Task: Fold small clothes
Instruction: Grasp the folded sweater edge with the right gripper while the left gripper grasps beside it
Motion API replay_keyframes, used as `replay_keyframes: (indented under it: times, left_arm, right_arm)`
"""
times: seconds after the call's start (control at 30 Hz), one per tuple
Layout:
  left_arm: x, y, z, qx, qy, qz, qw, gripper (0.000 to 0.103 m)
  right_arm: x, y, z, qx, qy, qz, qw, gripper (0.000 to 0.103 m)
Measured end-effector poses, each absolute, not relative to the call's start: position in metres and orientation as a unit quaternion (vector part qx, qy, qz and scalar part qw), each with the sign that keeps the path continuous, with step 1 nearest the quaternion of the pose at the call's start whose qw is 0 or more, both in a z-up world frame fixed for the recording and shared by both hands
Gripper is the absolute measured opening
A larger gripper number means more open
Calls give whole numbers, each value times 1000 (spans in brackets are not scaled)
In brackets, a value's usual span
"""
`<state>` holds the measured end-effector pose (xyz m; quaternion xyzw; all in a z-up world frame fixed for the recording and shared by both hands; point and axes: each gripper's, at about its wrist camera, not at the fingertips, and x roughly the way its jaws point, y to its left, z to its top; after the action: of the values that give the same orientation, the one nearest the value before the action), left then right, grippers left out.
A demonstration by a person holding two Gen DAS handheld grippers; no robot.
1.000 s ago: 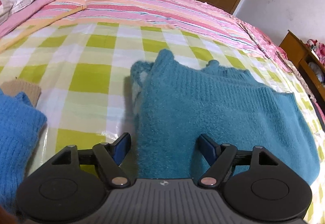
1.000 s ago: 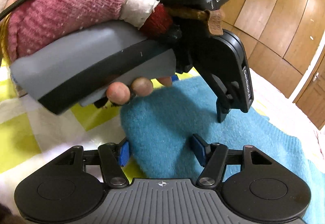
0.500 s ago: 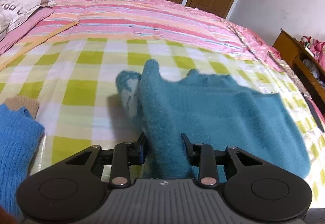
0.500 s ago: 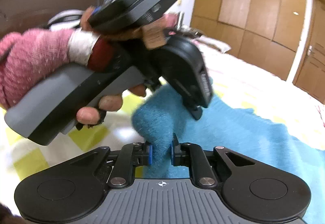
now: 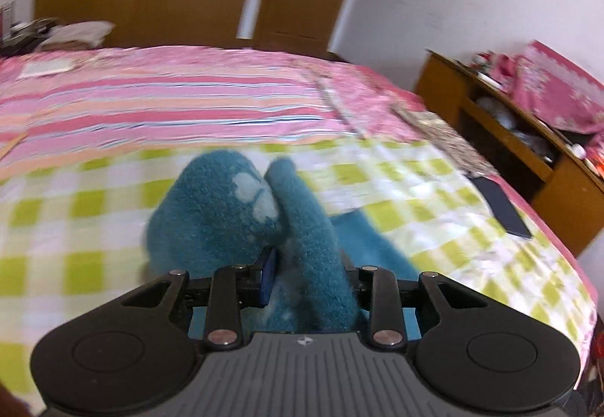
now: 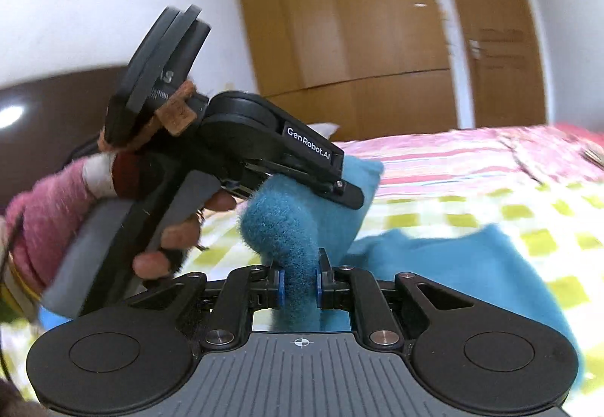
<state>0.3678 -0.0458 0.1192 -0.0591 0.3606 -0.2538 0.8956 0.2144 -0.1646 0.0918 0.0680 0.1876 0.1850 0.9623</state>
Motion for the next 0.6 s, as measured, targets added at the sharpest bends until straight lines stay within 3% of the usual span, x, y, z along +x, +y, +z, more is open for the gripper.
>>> replay_keyframes:
  times: [0.37,0.47,0.6]
  left_arm:
    - [379,-176,71,-17,389,-282,877,39]
    - [373,-183,66,-26,398,-285,872,41]
    - [366,-162,81,-64,381,-274,881,43]
  right_arm:
    - [222,-285,58,195,242,93,946,12]
    - [219,-304,37,220,280,85,931,13]
    - [223,-320,19,264,313,96,907,23]
